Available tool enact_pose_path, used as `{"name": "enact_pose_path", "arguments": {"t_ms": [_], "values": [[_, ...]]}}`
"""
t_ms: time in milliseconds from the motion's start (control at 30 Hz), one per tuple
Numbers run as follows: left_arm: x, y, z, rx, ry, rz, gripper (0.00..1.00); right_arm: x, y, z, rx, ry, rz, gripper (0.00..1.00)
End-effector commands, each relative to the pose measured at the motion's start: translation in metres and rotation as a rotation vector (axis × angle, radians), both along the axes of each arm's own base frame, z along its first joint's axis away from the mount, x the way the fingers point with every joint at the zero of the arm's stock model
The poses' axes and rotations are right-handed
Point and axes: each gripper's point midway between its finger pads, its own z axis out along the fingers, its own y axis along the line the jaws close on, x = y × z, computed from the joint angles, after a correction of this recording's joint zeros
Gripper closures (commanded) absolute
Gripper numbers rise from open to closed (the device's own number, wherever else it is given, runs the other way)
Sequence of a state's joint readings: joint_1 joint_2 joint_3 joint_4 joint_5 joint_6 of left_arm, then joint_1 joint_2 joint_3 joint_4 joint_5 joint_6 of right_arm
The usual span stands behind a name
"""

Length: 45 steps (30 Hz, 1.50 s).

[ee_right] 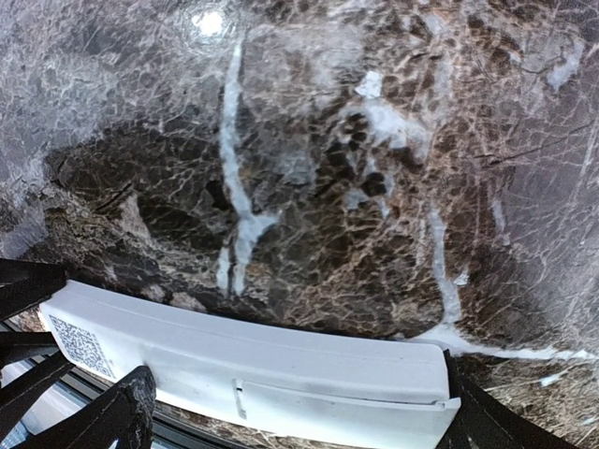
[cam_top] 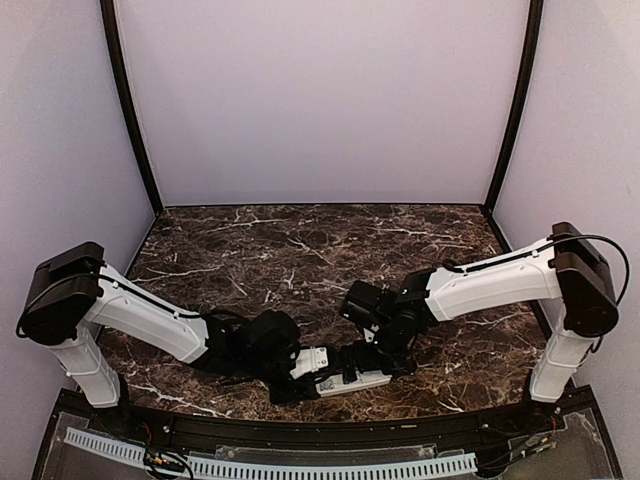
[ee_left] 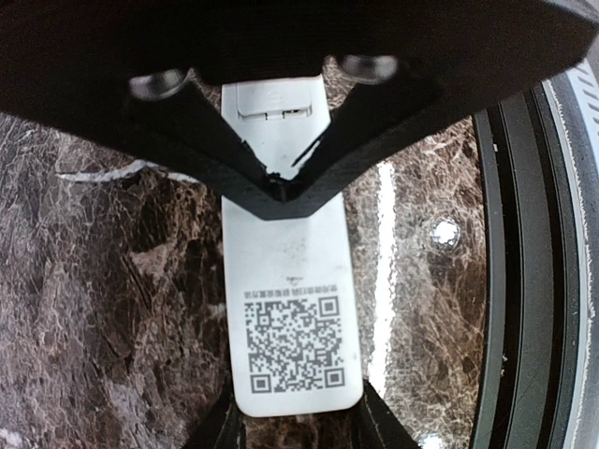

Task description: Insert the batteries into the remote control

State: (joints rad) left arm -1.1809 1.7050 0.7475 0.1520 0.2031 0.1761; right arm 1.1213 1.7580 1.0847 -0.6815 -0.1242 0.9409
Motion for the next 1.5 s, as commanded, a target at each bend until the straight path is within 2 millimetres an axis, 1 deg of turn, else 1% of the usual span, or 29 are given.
{"name": "enact_pose_path", "arguments": {"t_ms": [0,167,233,333,467,567,667,800,900,1000,1067,1167,1233,1300,1333,1367,1400,1433,1467], "values": [[-0.005,-0.002,-0.009,0.014,0.033,-0.024,0.66,-0.008,0.029,-0.007,0.083,0.011,0.041,0.01],[-0.005,-0.001,-0.01,0.016,0.033,-0.022,0.66,-0.007,0.021,-0.002,0.07,-0.008,0.036,0.01],[-0.005,0.0,-0.01,0.019,0.032,-0.02,0.66,-0.005,0.008,-0.004,0.025,-0.008,0.027,0.01],[-0.005,0.004,-0.01,0.024,0.024,-0.014,0.66,0.003,-0.014,-0.005,-0.044,-0.026,0.0,0.01],[-0.006,0.008,-0.011,0.036,0.021,-0.014,0.66,0.01,-0.033,-0.004,-0.098,-0.039,-0.018,0.01],[-0.005,0.008,-0.011,0.037,0.022,-0.014,0.65,0.012,-0.039,-0.006,-0.115,-0.038,-0.015,0.01],[-0.005,0.009,-0.012,0.043,0.024,-0.013,0.66,0.013,-0.04,-0.005,-0.115,-0.041,-0.006,0.01],[-0.005,0.008,-0.011,0.042,0.025,-0.014,0.65,0.014,-0.029,-0.001,-0.066,-0.04,0.015,0.01],[-0.005,0.008,-0.011,0.043,0.025,-0.012,0.65,0.017,-0.023,0.012,-0.033,-0.064,0.033,0.01],[-0.005,0.008,-0.012,0.043,0.026,-0.012,0.65,0.023,-0.013,0.035,0.028,-0.106,0.057,0.01],[-0.005,0.008,-0.012,0.044,0.026,-0.013,0.65,0.027,-0.013,0.049,0.045,-0.13,0.067,0.01],[-0.005,0.008,-0.012,0.044,0.026,-0.015,0.65,0.034,-0.021,0.066,0.059,-0.162,0.053,0.01],[-0.005,0.008,-0.012,0.045,0.025,-0.015,0.65,0.038,-0.033,0.071,0.07,-0.165,0.023,0.01],[-0.005,0.008,-0.012,0.045,0.025,-0.015,0.65,0.039,-0.053,0.062,0.026,-0.14,-0.023,0.01],[-0.005,0.008,-0.012,0.045,0.025,-0.015,0.65,0.039,-0.066,0.056,-0.015,-0.123,-0.049,0.06],[-0.005,0.008,-0.012,0.045,0.025,-0.015,0.65,0.038,-0.077,0.049,-0.061,-0.111,-0.066,0.24],[-0.006,0.008,-0.012,0.045,0.026,-0.015,0.65,0.037,-0.088,0.044,-0.111,-0.105,-0.078,0.44],[-0.006,0.008,-0.012,0.045,0.026,-0.016,0.65,0.037,-0.097,0.04,-0.16,-0.104,-0.089,0.66],[-0.006,0.008,-0.012,0.044,0.026,-0.016,0.65,0.036,-0.103,0.036,-0.196,-0.102,-0.095,0.83]]}}
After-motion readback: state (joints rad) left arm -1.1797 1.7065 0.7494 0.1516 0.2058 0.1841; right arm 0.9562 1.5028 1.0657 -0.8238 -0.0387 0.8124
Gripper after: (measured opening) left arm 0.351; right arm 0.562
